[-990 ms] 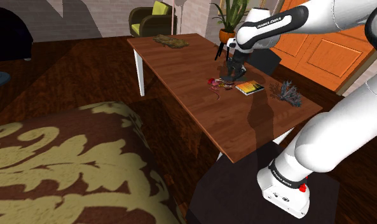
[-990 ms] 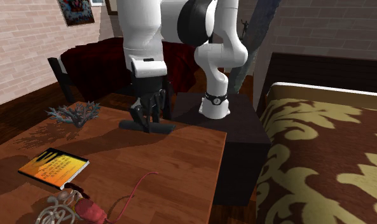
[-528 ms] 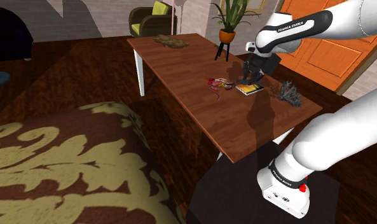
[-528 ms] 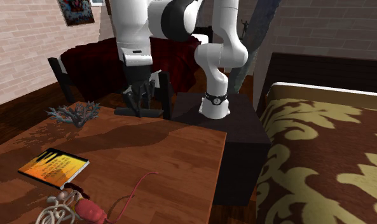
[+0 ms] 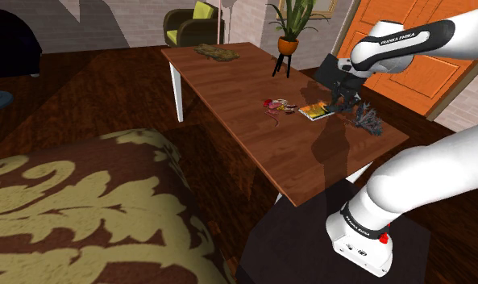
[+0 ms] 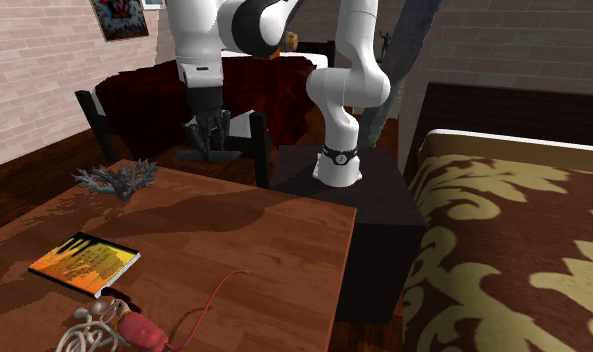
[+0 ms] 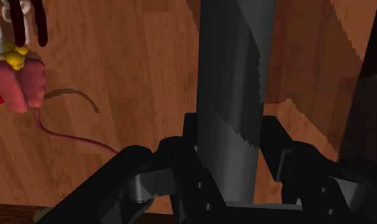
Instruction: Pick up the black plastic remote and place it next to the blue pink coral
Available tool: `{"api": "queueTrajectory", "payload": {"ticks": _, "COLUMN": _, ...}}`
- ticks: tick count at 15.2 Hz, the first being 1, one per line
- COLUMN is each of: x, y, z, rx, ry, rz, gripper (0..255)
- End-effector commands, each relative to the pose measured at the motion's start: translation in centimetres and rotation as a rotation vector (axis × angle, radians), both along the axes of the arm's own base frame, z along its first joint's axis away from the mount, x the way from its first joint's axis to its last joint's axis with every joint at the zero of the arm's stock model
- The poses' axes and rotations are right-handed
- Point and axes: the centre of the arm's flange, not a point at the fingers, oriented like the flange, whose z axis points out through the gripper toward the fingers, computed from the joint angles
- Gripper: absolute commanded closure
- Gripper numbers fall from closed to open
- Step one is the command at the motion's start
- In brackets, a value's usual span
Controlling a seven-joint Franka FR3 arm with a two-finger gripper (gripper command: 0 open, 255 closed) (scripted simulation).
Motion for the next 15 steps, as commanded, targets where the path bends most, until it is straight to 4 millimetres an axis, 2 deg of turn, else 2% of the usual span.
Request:
{"api": "queueTrajectory", "payload": {"ticks": 1, "x": -2.5, "y": -1.2, "z": 0.2, "rx": 0.0, "ry": 0.0, "rz": 0.002, "gripper": 255}}
{"api": "queueTrajectory", "payload": {"ticks": 15, "x": -18.3, "y": -10.8, "z": 0.2, "rx": 0.0, "ry": 0.0, "rz": 0.002, "gripper": 255}}
